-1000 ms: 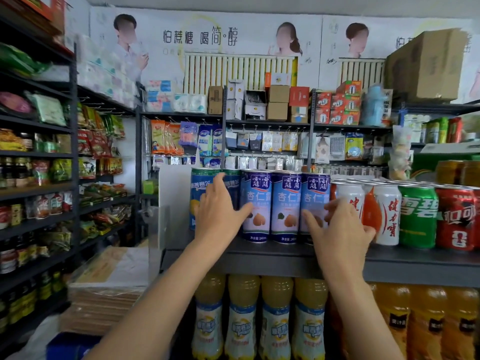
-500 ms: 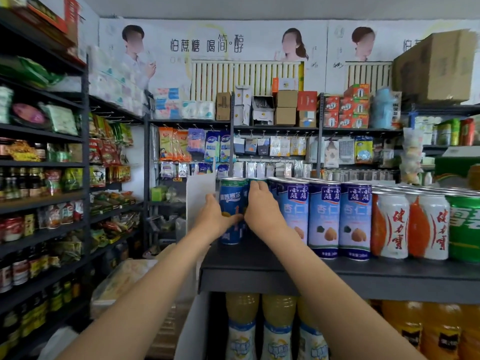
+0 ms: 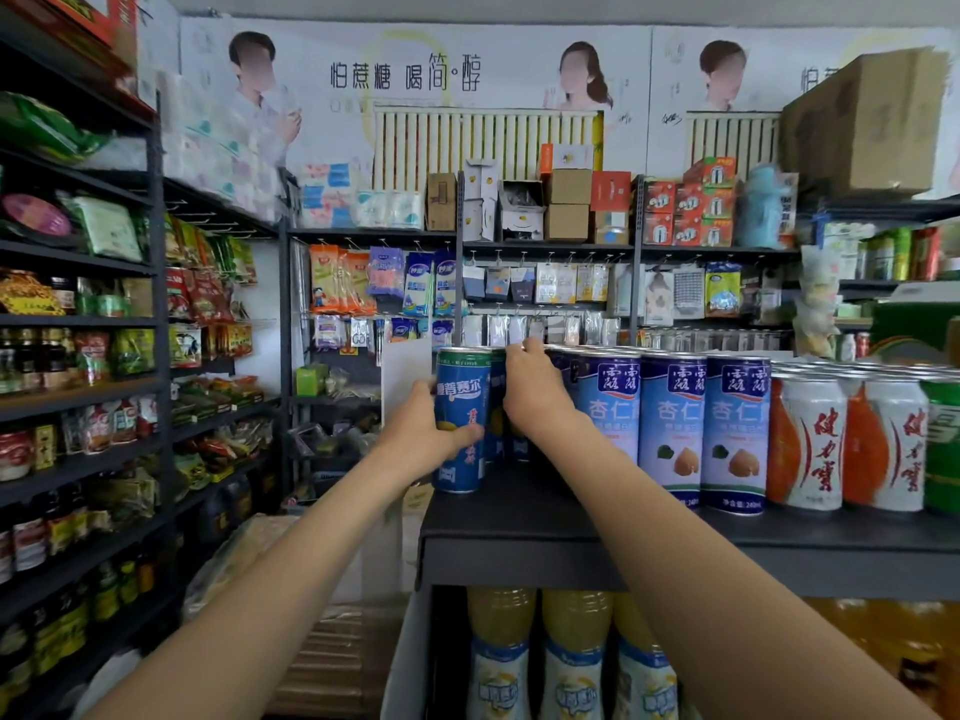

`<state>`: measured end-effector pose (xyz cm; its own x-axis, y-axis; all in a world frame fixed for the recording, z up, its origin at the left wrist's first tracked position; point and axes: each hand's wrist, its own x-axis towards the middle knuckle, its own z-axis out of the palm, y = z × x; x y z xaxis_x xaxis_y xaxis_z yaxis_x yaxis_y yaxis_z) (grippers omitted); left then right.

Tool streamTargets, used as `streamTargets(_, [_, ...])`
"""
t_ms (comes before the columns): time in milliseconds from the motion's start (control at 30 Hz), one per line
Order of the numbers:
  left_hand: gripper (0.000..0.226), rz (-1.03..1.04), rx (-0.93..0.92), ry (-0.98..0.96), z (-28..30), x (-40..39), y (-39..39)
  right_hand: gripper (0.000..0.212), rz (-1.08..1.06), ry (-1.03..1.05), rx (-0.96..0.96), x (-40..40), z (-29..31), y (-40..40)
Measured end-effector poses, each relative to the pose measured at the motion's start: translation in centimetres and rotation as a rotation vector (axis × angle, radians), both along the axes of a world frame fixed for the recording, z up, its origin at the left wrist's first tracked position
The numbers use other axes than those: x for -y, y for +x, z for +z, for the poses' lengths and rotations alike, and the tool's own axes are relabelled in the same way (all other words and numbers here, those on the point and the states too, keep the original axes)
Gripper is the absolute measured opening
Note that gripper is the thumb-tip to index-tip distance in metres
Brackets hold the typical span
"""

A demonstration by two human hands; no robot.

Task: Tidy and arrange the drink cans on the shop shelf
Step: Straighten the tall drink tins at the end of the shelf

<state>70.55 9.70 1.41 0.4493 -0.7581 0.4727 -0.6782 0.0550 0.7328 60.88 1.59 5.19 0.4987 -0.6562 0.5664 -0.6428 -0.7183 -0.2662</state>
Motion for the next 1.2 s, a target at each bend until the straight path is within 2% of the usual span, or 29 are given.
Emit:
streamTargets(133, [0.065, -0.039, 0.019, 0.015, 0.0, -0.8, -0.2, 0.032, 0.064, 0.0, 0.179, -0.7, 0.2, -0.5])
streamTargets(233, [0.062, -0.067, 0.048, 0.012, 0.0, -1.2, -0.4, 0.026, 0.22, 0.046, 0.313, -2.1, 0.4, -1.9])
streamTargets(300, [0.057, -0.113, 0.037, 0.01, 0.1, -1.1, -0.8, 0.03, 0.292, 0.051, 0.267, -2.9, 0.9, -3.2])
streamTargets(367, [0.05, -0.16, 0.009, 0.014, 0.0, -0.7, -1.4, 0.04, 0.301, 0.006, 0.114, -3.1, 1.9, -4.3])
streamTargets(433, [0.046, -0.166, 0.019, 0.009, -0.2, -0.2, -2.1, 0.055, 0.252, -0.05, -0.082, -3.1, 3.1, -4.9])
streamTargets(533, [0.051, -0.188, 0.051, 0.019, -0.2, 0.7, -2.2, 0.055, 0.166, -0.129, -0.248, -2.9, 4.3, -5.1])
streamTargets(633, [0.034, -0.189, -0.065, -0.056, 0.5, 0.6, -1.3, 0.049, 0.117, -0.176, -0.306, -2.9, 4.7, -5.0])
streamTargets(700, [0.027, -0.099, -0.15, -0.154, 0.7, 0.8, -0.1, 0.047, 0.119, -0.196, -0.322, -2.9, 4.7, -5.1])
streamTargets(833, [0.043, 0.053, -0.148, -0.047, 0.2, 3.3, 1.0, 0.049, 0.135, -0.176, -0.357, -2.7, 4.8, -5.4])
streamTargets(1033, [0.058, 0.044, -0.117, 0.056, -0.1, 6.7, 0.8, 0.043, 0.056, -0.207, -0.334, -1.8, 4.9, -5.4])
streamTargets(1200, [0.059, 0.086, -0.107, 0.046, -0.9, 9.0, 1.5, 0.045, 0.024, -0.225, -0.343, -1.2, 4.9, -5.2])
